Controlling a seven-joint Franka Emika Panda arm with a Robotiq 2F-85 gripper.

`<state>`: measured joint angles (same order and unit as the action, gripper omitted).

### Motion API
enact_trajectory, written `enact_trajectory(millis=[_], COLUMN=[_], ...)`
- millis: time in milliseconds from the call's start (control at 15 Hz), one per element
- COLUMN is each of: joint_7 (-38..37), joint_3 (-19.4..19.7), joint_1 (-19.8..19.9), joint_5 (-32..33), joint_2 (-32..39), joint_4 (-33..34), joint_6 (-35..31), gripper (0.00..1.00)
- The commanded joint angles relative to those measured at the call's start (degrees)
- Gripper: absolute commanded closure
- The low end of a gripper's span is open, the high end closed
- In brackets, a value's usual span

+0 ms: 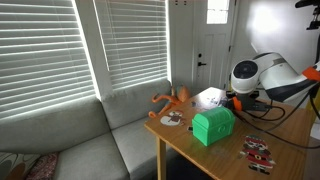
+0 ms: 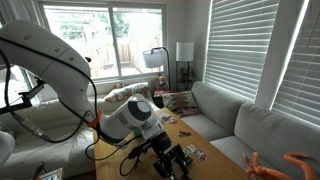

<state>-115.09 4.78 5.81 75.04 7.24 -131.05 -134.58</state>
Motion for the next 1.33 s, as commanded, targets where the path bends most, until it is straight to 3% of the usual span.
enact_trajectory(millis=[0,200,400,867,933,1000,1267], joint_7=[1.5,2.8,8.7,38.1,42.5,46.6,62.8], joint_3=[0.3,0.7,1.9,5.8,6.0,9.9,12.9], joint_1=[0.4,0.7,1.5,2.8,2.7,-1.3,-3.1], joint_5=[-2.4,-3.8,-9.2,-26.9,-29.4,-31.5,-40.2], joint_2=[-4.2,-7.0,-10.6,-17.7,-18.6,-19.3,-23.6], joint_4=[-3.4,-4.8,-6.2,-11.3,-11.8,-12.2,-9.5], joint_6=[-4.0,-6.3,-9.9,-19.0,-18.2,-17.0,-8.3], gripper=[0.05,0.0,0.0,0.0,0.0,0.0,0.0])
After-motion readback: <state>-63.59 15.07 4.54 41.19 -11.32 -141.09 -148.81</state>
